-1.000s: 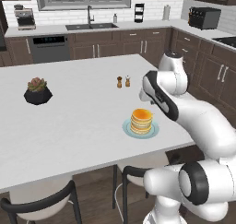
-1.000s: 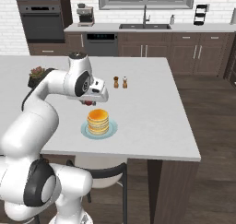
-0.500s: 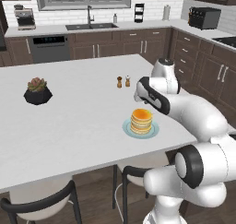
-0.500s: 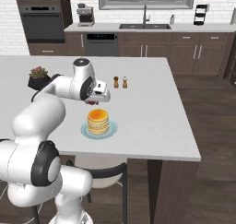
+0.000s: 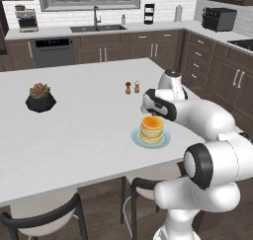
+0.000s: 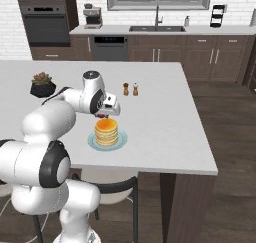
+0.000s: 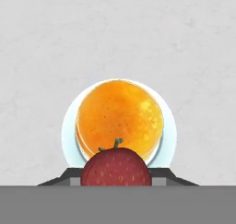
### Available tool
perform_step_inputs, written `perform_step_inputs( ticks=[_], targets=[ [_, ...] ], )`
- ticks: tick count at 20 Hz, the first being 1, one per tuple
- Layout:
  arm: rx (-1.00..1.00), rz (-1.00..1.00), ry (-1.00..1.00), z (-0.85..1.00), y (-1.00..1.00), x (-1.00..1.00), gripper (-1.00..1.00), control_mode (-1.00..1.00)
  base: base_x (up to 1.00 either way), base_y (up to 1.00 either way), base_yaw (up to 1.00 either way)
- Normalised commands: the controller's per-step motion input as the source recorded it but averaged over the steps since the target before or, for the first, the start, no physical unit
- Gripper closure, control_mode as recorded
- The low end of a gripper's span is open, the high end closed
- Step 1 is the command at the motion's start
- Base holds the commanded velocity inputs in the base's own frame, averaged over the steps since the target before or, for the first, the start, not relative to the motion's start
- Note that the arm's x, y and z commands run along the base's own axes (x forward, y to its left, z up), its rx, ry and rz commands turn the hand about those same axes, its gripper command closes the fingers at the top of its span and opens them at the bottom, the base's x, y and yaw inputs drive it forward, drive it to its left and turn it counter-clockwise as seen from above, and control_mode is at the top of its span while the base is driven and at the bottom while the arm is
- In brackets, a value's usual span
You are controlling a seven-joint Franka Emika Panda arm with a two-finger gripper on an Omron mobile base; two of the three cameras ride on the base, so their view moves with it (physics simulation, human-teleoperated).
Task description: Take the strawberry from the fridge and place it on top of the pancake, located on the dining counter.
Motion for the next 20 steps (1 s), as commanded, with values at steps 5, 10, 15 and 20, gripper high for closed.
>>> perform_step_inputs(
  ticks=[5,10,15,20],
  targets=[
    [-0.02,0.00,0.00,-0.47,0.00,0.07,1.00,-1.00,0.00,0.00,0.00],
    [-0.01,0.00,0.00,-0.40,0.00,0.00,1.00,-1.00,0.00,0.00,0.00],
    [0.00,0.00,-0.03,-0.04,0.00,0.14,1.00,-1.00,0.00,0.00,0.00],
    [0.00,0.00,0.00,0.00,0.00,0.22,1.00,-1.00,0.00,0.00,0.00]
  ],
)
